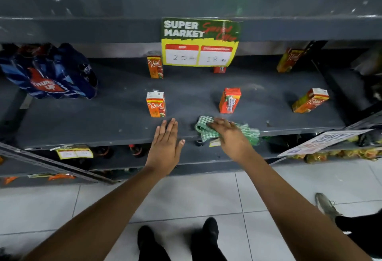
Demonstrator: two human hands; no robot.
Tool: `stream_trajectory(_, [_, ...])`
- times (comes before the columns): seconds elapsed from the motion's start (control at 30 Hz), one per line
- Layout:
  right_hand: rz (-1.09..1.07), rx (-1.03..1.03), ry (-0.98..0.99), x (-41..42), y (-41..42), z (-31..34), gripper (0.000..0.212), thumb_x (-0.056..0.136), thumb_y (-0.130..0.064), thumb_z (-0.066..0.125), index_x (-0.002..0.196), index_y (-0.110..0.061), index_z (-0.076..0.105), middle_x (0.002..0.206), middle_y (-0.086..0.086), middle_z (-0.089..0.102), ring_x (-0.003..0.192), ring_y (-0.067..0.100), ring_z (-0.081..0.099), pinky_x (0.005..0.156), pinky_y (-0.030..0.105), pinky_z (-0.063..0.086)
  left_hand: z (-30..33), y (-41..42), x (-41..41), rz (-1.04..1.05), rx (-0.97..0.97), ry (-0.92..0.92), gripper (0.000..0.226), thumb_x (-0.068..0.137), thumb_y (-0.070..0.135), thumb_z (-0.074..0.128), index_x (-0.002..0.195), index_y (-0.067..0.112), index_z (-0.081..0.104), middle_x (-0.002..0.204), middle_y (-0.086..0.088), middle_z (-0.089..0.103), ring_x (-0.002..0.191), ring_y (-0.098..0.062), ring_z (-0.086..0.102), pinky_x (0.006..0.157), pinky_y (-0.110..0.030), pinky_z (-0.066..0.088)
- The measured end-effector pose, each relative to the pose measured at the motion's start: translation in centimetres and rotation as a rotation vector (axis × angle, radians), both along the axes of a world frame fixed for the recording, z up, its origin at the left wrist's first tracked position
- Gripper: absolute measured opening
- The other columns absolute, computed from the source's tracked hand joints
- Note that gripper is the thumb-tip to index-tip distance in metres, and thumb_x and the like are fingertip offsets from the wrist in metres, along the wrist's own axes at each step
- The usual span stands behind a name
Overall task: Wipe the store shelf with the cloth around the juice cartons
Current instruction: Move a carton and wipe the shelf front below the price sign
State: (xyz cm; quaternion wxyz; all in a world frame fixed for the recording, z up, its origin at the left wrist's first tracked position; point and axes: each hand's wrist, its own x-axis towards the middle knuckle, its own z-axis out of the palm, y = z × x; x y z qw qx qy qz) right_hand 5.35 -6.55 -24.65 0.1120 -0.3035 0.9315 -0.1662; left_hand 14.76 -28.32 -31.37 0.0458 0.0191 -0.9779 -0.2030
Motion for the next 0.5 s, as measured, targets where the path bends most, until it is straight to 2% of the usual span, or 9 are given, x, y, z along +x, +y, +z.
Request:
stream_trajectory(0.07, [0.029,0.085,-0.073,-0.1,0.9,-0.3,0.071,0.083,0.009,0.044,0.144,-0.025,0.037,0.157,0.002,0.027,0.145,0.022,0.024,0.119,0.037,0.019,0.8,1.6,-2.0,-0.057,0.003,0.001,0.066,0.102,0.043,0.022,0.155,0.003,0.023,0.163,-0.010,0.021,0.152,-0.027,0.009,0.124,-0.041,0.004])
stream_trajectory(0.1, [0.013,0.068,-0.117,-0.2,1.4,0.0,0.068,0.084,0.008,0.043,0.143,-0.026,0.040,0.155,0.003,0.033,0.142,0.024,0.031,0.117,0.036,0.025,0.9,2.1,-3.1,-0.076,-0.009,0.002,0.064,0.102,0.041,0.022,0.154,0.003,0.025,0.162,-0.010,0.024,0.152,-0.028,0.012,0.124,-0.041,0.005])
stream_trajectory(0.17, [-0.064,-0.037,-0.154,-0.6,1.7,1.4,0.064,0.083,0.006,0.043,0.136,-0.029,0.049,0.142,0.007,0.051,0.127,0.031,0.049,0.104,0.038,0.043,1.2,2.9,-5.1,-0.079,-0.035,0.008,0.061,0.101,0.035,0.023,0.152,0.002,0.030,0.160,-0.012,0.030,0.150,-0.031,0.018,0.124,-0.043,0.008])
stream_trajectory(0.23, [-0.116,-0.100,-0.081,-1.6,1.2,2.0,0.067,0.080,0.007,0.042,0.136,-0.030,0.048,0.137,0.006,0.056,0.119,0.032,0.055,0.095,0.037,0.049,1.3,3.3,-6.6,-0.047,-0.047,-0.001,0.060,0.100,0.030,0.024,0.151,0.000,0.032,0.159,-0.015,0.032,0.149,-0.034,0.021,0.123,-0.045,0.009])
stream_trajectory(0.27, [-0.101,-0.087,-0.053,-2.1,0.9,1.7,0.069,0.079,0.007,0.042,0.138,-0.028,0.045,0.142,0.005,0.050,0.124,0.030,0.052,0.099,0.036,0.047,1.2,3.4,-7.0,-0.027,-0.047,-0.007,0.060,0.100,0.030,0.025,0.150,-0.001,0.033,0.158,-0.016,0.033,0.148,-0.036,0.022,0.123,-0.046,0.010])
stream_trajectory(0.37, [0.040,0.053,-0.059,-2.4,0.4,0.2,0.073,0.079,0.009,0.043,0.146,-0.020,0.034,0.157,0.005,0.027,0.144,0.026,0.027,0.116,0.036,0.028,0.7,3.7,-7.2,-0.019,-0.071,-0.029,0.066,0.096,0.033,0.021,0.150,-0.003,0.031,0.157,-0.017,0.034,0.148,-0.037,0.024,0.123,-0.048,0.012])
stream_trajectory(0.4, [0.061,0.059,-0.082,-2.4,0.9,-0.1,0.074,0.079,0.010,0.043,0.145,-0.021,0.036,0.157,0.003,0.026,0.144,0.024,0.025,0.117,0.035,0.026,0.5,3.7,-7.2,-0.031,-0.085,-0.030,0.067,0.095,0.034,0.020,0.151,-0.002,0.030,0.157,-0.017,0.034,0.148,-0.037,0.023,0.123,-0.048,0.012])
stream_trajectory(0.5, [0.084,0.004,-0.217,-2.3,3.5,0.8,0.069,0.080,0.008,0.044,0.137,-0.030,0.049,0.151,-0.007,0.038,0.138,0.020,0.038,0.113,0.029,0.032,0.2,3.9,-7.7,-0.022,-0.120,-0.029,0.067,0.098,0.037,0.018,0.152,0.000,0.029,0.159,-0.016,0.032,0.149,-0.035,0.021,0.123,-0.047,0.010])
